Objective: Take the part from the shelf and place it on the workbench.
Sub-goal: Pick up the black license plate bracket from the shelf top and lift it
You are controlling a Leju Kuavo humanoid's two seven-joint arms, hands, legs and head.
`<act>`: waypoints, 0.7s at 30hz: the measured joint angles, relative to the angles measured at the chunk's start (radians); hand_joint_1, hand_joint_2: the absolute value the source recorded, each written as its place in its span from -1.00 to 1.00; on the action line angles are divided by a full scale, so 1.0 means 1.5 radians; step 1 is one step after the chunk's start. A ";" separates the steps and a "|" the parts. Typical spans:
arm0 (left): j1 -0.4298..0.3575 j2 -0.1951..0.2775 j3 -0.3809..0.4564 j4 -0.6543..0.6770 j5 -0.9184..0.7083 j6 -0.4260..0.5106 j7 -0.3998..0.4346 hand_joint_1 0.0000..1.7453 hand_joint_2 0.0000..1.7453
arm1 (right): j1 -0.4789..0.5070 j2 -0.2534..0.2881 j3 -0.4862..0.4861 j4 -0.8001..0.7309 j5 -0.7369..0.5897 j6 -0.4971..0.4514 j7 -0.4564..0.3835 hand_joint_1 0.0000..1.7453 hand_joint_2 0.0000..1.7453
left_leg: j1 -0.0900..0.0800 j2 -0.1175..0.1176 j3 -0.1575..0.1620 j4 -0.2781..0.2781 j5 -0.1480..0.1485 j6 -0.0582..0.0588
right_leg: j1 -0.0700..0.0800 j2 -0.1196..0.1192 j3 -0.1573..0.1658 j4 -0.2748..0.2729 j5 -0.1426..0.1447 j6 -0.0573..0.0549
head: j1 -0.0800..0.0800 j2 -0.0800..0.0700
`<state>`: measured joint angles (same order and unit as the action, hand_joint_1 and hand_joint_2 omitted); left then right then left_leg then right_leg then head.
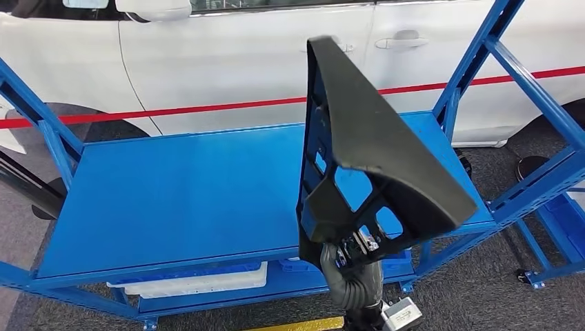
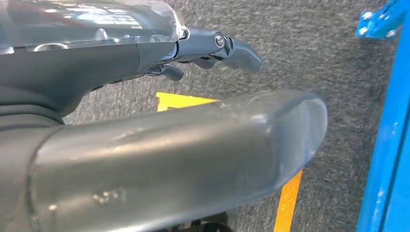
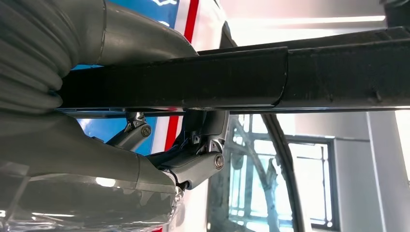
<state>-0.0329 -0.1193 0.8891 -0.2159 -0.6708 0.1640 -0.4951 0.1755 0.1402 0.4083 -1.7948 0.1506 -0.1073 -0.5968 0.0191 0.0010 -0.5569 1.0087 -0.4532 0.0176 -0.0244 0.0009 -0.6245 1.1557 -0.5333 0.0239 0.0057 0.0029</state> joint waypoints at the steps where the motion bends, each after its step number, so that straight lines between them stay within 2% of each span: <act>1: 0.000 -0.001 0.002 0.000 -0.001 0.000 0.001 -1.00 -1.00 | 0.004 0.000 0.000 0.000 0.003 0.003 -0.006 1.00 1.00 | -0.001 -0.001 -0.002 0.004 -0.002 -0.004 | 0.000 0.000 0.021 -0.041 0.016 -0.001 | 0.000 0.000; 2: -0.001 -0.002 0.003 0.000 -0.002 0.000 0.003 -1.00 -1.00 | 0.008 -0.001 0.000 0.000 0.007 0.005 -0.012 1.00 1.00 | -0.002 -0.002 -0.003 0.008 -0.003 -0.008 | 0.000 0.001 0.035 -0.069 0.025 -0.003 | 0.000 0.000; 3: -0.001 -0.002 0.005 0.000 -0.004 0.000 0.005 -1.00 -1.00 | 0.012 -0.001 0.001 0.000 0.010 0.005 -0.018 1.00 1.00 | -0.003 -0.002 -0.005 0.010 -0.003 -0.012 | 0.002 0.002 0.040 -0.081 0.027 -0.006 | 0.000 0.000; 6: 0.000 -0.002 0.008 0.000 -0.012 0.000 0.012 -1.00 -1.00 | 0.022 -0.001 0.004 0.000 0.022 0.005 -0.028 1.00 1.00 | -0.001 -0.003 -0.009 0.012 -0.002 -0.024 | 0.004 0.003 0.033 -0.082 0.036 -0.020 | -0.001 0.000; 7: 0.000 -0.002 0.008 0.000 -0.014 0.000 0.014 -1.00 -1.00 | 0.023 -0.001 0.005 0.000 0.024 0.005 -0.030 1.00 1.00 | 0.000 -0.003 -0.014 0.022 -0.014 -0.027 | 0.004 0.002 0.030 -0.084 0.040 -0.026 | -0.002 0.000; 9: 0.000 -0.002 0.009 0.000 -0.017 0.000 0.018 -1.00 -1.00 | 0.025 -0.001 0.009 0.000 0.028 0.006 -0.032 1.00 1.00 | 0.002 -0.003 -0.035 0.082 -0.066 -0.031 | 0.004 -0.001 0.020 -0.085 0.049 -0.036 | -0.004 0.000; 10: 0.000 -0.002 0.009 0.000 -0.018 0.000 0.020 -1.00 -1.00 | 0.026 -0.001 0.010 0.000 0.029 0.006 -0.033 1.00 1.00 | 0.002 -0.003 -0.049 0.127 -0.095 -0.032 | 0.005 -0.001 0.014 -0.085 0.053 -0.038 | -0.006 0.000; 11: 0.000 -0.003 0.009 0.000 -0.020 0.000 0.022 -1.00 -1.00 | 0.027 -0.001 0.011 0.000 0.031 0.006 -0.033 1.00 1.00 | 0.002 -0.003 -0.059 0.166 -0.117 -0.033 | 0.007 -0.002 0.008 -0.084 0.057 -0.039 | -0.006 0.000; 12: 0.000 -0.003 0.009 0.000 -0.021 0.000 0.024 -1.00 -1.00 | 0.028 -0.001 0.012 0.000 0.033 0.006 -0.034 1.00 1.00 | 0.002 -0.003 -0.060 0.189 -0.128 -0.032 | 0.009 -0.003 0.002 -0.084 0.062 -0.040 | -0.006 0.000; 13: 0.000 -0.002 0.009 0.000 -0.023 0.000 0.028 -1.00 -1.00 | 0.029 -0.001 0.012 0.000 0.035 0.006 -0.034 1.00 1.00 | 0.001 -0.003 -0.049 0.185 -0.125 -0.031 | 0.010 -0.003 -0.005 -0.083 0.066 -0.040 | -0.006 0.000; 14: 0.000 -0.002 0.009 0.000 -0.025 0.000 0.032 -1.00 -1.00 | 0.029 -0.001 0.014 0.000 0.037 0.007 -0.035 1.00 1.00 | 0.001 -0.003 -0.024 0.153 -0.112 -0.028 | 0.012 -0.003 -0.010 -0.082 0.071 -0.039 | -0.006 0.000; 16: -0.002 -0.002 0.009 0.000 -0.032 0.001 0.044 -1.00 -1.00 | 0.029 -0.001 0.017 -0.001 0.040 0.008 -0.036 1.00 1.00 | -0.002 -0.003 0.044 0.052 -0.081 -0.019 | 0.013 -0.002 -0.018 -0.081 0.080 -0.037 | -0.006 0.000; 17: -0.002 -0.002 0.009 0.000 -0.034 0.001 0.048 -1.00 -1.00 | 0.029 -0.001 0.018 -0.001 0.041 0.009 -0.036 1.00 1.00 | -0.003 -0.003 0.068 0.014 -0.073 -0.016 | 0.013 -0.002 -0.020 -0.081 0.083 -0.036 | -0.006 0.000; 18: -0.003 -0.002 0.009 0.000 -0.035 0.001 0.051 -1.00 -1.00 | 0.029 -0.001 0.019 -0.001 0.041 0.009 -0.036 1.00 1.00 | -0.004 -0.003 0.080 -0.007 -0.071 -0.014 | 0.013 -0.002 -0.021 -0.081 0.085 -0.035 | -0.006 0.000; 21: -0.003 -0.002 0.009 0.000 -0.036 0.001 0.052 -1.00 -1.00 | 0.029 -0.001 0.019 -0.001 0.041 0.009 -0.036 1.00 1.00 | -0.004 -0.003 0.082 -0.011 -0.073 -0.014 | 0.013 -0.003 -0.021 -0.081 0.085 -0.035 | -0.006 0.000</act>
<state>-0.0376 -0.1221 0.9033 -0.2163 -0.7244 0.1660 -0.4177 0.2192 0.1389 0.4372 -1.7968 0.2125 -0.0935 -0.6508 0.0132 -0.0028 -0.4345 0.9917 -0.5626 -0.0027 -0.0051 -0.0030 -0.6557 1.0346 -0.4054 -0.0288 -0.0034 0.0030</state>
